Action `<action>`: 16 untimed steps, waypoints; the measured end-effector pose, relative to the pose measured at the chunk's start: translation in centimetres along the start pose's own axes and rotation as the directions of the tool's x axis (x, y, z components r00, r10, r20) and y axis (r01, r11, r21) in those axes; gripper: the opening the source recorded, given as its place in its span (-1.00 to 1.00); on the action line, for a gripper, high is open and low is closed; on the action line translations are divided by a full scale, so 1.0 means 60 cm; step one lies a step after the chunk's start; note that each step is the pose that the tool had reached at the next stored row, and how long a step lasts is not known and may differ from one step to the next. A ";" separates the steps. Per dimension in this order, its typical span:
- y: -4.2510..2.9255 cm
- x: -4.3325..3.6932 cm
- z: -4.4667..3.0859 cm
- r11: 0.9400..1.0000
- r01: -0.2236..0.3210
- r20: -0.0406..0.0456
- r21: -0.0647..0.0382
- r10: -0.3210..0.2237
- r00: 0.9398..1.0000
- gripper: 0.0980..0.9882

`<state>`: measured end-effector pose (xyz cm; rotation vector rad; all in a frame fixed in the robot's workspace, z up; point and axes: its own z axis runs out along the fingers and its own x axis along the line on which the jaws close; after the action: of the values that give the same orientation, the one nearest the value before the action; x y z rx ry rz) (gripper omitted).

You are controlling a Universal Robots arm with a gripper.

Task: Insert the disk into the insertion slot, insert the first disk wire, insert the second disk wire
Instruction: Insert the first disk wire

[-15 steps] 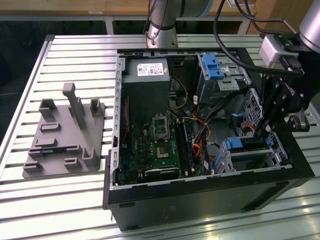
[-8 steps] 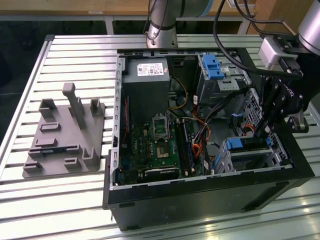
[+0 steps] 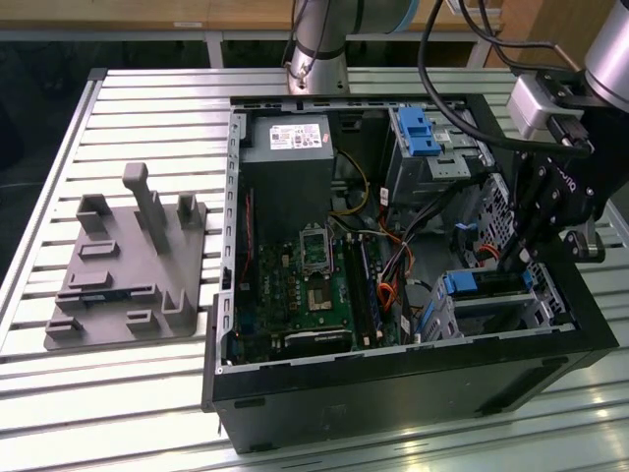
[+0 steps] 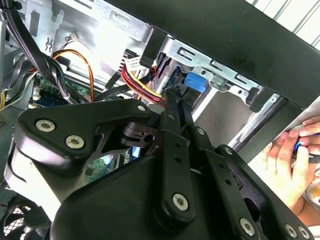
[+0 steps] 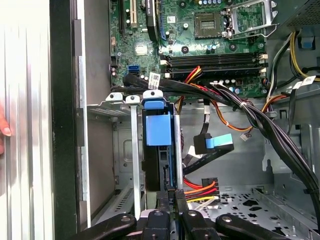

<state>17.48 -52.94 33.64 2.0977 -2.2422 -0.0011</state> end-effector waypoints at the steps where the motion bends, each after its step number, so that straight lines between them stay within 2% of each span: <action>1: 0.000 0.000 0.000 1.000 0.000 0.000 0.000 0.000 1.000 -0.85; 16: 0.000 0.001 0.006 1.000 0.000 0.000 0.000 0.000 1.000 -0.85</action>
<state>17.43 -53.00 33.30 2.0977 -2.2423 -0.0011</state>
